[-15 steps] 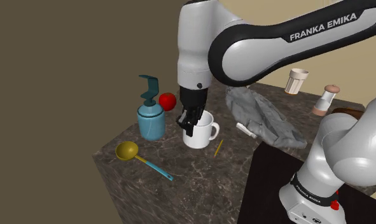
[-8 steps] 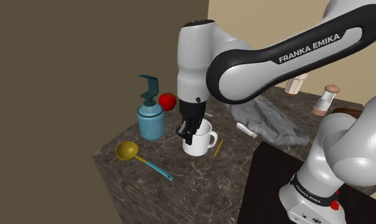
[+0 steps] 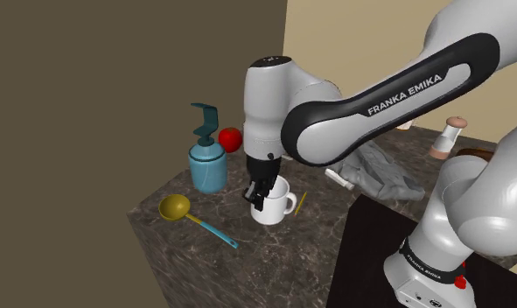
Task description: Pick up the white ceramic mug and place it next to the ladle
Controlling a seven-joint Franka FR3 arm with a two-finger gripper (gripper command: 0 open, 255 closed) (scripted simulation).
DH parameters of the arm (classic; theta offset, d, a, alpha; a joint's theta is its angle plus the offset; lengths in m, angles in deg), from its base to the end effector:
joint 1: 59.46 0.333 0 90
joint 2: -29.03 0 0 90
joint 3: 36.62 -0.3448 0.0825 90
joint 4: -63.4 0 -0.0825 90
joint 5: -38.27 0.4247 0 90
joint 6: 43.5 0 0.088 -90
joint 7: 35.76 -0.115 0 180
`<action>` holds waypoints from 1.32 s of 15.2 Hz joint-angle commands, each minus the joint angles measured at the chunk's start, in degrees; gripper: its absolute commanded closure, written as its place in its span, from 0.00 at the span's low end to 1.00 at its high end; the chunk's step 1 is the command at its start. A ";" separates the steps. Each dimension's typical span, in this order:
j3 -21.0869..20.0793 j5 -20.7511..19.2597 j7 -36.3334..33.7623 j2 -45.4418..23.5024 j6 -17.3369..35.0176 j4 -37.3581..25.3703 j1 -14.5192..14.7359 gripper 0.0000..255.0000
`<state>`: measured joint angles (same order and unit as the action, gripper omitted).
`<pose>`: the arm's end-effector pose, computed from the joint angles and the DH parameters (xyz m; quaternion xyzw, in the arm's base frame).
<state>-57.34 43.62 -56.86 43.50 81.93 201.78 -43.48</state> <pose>0.3857 0.2933 0.3983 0.9945 0.1041 0.0087 0.0022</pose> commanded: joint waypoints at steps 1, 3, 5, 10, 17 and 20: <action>-0.18 -0.14 -0.17 -0.69 1.77 1.05 -0.02 1.00; -0.38 -0.38 -0.39 -1.60 3.47 1.87 -0.08 1.00; -0.65 -0.79 -0.77 -3.00 5.88 2.94 -0.18 1.00; -0.65 -0.79 -0.77 -3.00 5.88 2.94 -0.18 1.00; -0.65 -0.79 -0.77 -2.99 5.88 2.94 -0.17 0.00; -0.43 -0.40 -0.44 -1.72 3.75 2.03 -0.08 0.00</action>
<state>-57.91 43.02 -57.53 41.11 86.76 204.20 -43.60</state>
